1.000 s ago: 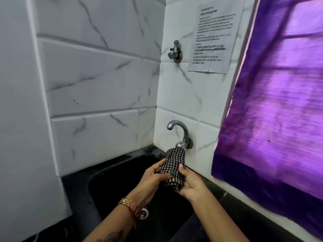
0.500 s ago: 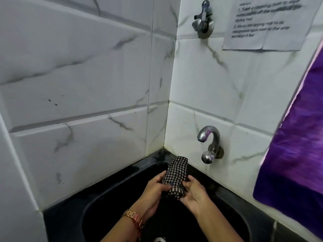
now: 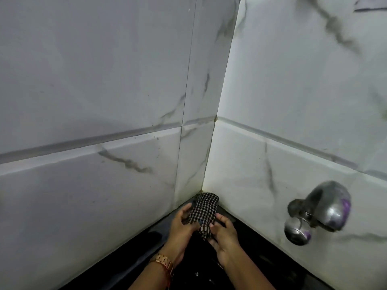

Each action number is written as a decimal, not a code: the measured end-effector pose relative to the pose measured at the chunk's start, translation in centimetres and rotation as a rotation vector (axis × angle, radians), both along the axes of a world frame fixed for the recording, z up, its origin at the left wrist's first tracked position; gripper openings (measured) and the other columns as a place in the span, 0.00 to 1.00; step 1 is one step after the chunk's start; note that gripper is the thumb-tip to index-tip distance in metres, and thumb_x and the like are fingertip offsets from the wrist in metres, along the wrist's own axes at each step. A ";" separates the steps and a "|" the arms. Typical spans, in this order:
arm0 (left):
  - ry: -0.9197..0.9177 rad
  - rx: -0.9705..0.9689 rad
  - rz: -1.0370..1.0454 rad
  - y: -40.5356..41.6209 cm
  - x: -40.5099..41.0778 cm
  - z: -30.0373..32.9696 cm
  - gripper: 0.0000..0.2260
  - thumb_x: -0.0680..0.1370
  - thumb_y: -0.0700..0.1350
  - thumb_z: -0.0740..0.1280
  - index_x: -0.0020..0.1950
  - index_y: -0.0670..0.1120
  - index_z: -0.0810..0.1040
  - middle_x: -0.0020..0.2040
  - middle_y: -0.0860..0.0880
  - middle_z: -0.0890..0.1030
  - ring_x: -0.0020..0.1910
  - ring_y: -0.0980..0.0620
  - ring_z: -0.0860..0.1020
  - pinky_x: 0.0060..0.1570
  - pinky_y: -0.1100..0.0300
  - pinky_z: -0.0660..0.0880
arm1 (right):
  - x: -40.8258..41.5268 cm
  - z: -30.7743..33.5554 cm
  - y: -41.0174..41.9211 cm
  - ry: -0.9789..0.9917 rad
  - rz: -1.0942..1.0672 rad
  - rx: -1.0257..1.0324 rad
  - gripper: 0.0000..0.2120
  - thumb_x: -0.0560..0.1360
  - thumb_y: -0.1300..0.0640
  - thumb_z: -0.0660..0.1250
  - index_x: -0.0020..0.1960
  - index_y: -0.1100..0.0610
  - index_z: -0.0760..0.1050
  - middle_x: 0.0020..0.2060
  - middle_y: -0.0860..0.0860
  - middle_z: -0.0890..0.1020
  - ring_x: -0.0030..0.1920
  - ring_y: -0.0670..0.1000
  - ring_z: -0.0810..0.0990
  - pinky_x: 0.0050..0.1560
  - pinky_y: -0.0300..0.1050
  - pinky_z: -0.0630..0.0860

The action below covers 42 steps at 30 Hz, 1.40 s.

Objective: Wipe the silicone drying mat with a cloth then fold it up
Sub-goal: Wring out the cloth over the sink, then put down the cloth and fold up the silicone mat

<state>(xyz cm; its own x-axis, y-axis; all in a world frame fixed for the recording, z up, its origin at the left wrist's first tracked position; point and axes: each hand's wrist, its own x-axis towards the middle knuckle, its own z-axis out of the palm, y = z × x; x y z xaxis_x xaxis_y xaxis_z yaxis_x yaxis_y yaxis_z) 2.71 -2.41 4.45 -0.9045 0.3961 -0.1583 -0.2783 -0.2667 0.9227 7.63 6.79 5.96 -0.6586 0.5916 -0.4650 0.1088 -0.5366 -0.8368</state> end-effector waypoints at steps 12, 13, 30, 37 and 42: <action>0.200 -0.469 0.146 3.1 -5.9 -3.0 0.23 0.71 0.31 0.69 0.65 0.41 0.73 0.62 0.43 0.77 0.55 0.50 0.75 0.53 0.65 0.69 | -4.9 -2.9 1.4 -0.011 0.151 0.075 0.26 0.78 0.75 0.50 0.72 0.59 0.62 0.53 0.52 0.78 0.42 0.48 0.77 0.36 0.36 0.76; 0.258 -0.528 0.178 3.1 -5.6 -2.9 0.23 0.71 0.33 0.70 0.65 0.41 0.73 0.62 0.42 0.76 0.57 0.48 0.75 0.54 0.65 0.68 | -4.8 -2.7 1.2 -0.006 0.173 0.092 0.26 0.78 0.73 0.52 0.73 0.57 0.61 0.49 0.49 0.78 0.43 0.46 0.77 0.33 0.34 0.75; 0.390 -0.419 0.069 -2.8 14.7 6.1 0.19 0.75 0.50 0.69 0.65 0.52 0.72 0.65 0.51 0.73 0.59 0.53 0.73 0.57 0.59 0.70 | 17.7 5.5 -3.8 0.224 -0.031 0.118 0.19 0.78 0.59 0.62 0.68 0.54 0.68 0.60 0.47 0.75 0.62 0.45 0.70 0.68 0.52 0.63; 0.344 -0.304 -0.012 -3.5 28.4 7.9 0.19 0.75 0.50 0.69 0.65 0.53 0.72 0.62 0.54 0.73 0.56 0.56 0.72 0.54 0.60 0.70 | 32.3 6.0 -4.7 0.259 -0.127 0.136 0.17 0.77 0.53 0.63 0.65 0.49 0.70 0.56 0.42 0.74 0.68 0.49 0.66 0.62 0.49 0.67; 0.348 -0.244 -0.082 -3.2 37.5 7.8 0.17 0.75 0.50 0.69 0.63 0.54 0.72 0.59 0.57 0.72 0.58 0.56 0.73 0.53 0.60 0.69 | 42.9 5.3 -5.0 0.240 -0.167 0.159 0.13 0.76 0.52 0.63 0.61 0.46 0.72 0.56 0.40 0.75 0.66 0.47 0.68 0.63 0.51 0.68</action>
